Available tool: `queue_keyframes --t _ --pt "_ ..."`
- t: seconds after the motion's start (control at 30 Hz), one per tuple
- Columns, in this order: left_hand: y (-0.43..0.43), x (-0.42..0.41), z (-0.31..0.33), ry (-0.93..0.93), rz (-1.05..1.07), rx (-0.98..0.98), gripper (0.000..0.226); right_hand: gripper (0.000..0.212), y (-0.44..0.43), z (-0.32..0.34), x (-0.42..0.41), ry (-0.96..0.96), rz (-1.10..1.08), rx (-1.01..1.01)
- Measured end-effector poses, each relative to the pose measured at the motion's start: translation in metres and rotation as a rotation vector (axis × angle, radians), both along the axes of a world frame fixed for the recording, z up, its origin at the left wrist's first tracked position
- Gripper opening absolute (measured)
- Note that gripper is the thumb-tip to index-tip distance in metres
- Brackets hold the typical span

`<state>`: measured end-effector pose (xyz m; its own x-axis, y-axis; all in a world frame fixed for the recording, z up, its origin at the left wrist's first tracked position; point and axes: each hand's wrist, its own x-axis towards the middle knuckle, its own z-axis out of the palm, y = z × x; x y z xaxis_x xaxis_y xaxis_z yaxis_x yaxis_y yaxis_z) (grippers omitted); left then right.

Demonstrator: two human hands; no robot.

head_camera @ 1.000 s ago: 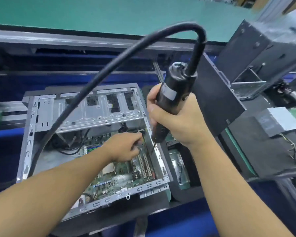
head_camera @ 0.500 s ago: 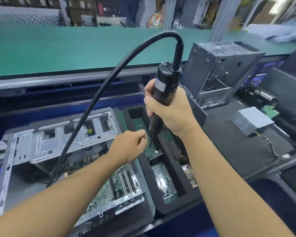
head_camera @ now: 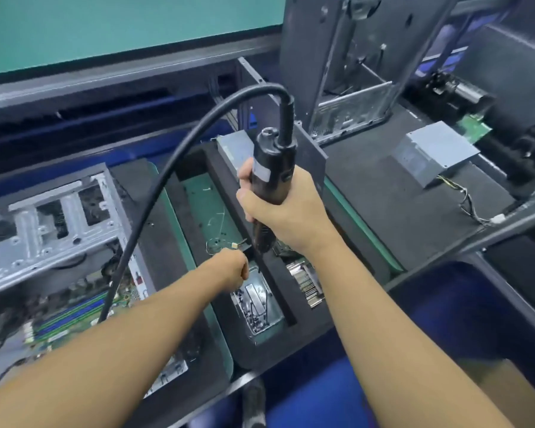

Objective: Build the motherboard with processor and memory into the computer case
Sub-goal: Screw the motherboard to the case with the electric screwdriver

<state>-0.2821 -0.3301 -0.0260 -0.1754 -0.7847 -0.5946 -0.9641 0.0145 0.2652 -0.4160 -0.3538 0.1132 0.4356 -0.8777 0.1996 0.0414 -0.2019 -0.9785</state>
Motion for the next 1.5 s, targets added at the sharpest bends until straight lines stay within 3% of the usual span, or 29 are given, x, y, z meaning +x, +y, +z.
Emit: queue_keyframes --t 0.17,0.27,0.6,1.0,1.17,1.33,1.43,1.5 --pt "-0.001 -0.02 -0.037 -0.1 0.032 -0.011 0.016 0.017 -0.007 -0.022 -0.005 -0.006 -0.007 0.109" --pt "-0.001 -0.037 -0.062 -0.214 0.114 -0.038 0.025 0.017 -0.01 -0.032 -0.01 -0.011 -0.025 0.148" --pt "0.0 -0.057 -0.108 0.01 0.658 0.069 0.02 0.021 -0.015 -0.048 -0.041 -0.04 -0.115 0.19" --pt "-0.003 -0.054 -0.127 -0.054 0.514 -0.003 0.008 0.02 -0.014 -0.055 -0.05 -0.065 -0.145 0.207" --pt "0.0 -0.056 -0.126 -0.089 0.465 -0.044 0.018 0.02 -0.011 -0.054 -0.052 -0.064 -0.123 0.187" --pt "-0.012 -0.044 -0.096 0.091 0.491 0.005 0.001 0.019 -0.01 -0.034 -0.037 -0.054 -0.101 0.142" --pt "-0.019 -0.031 -0.066 0.264 0.544 0.113 0.012 0.018 -0.011 -0.007 -0.02 -0.029 -0.094 0.047" --pt "-0.023 -0.023 -0.041 0.5 0.672 0.22 0.02 0.016 -0.011 0.015 -0.008 -0.018 -0.098 -0.028"
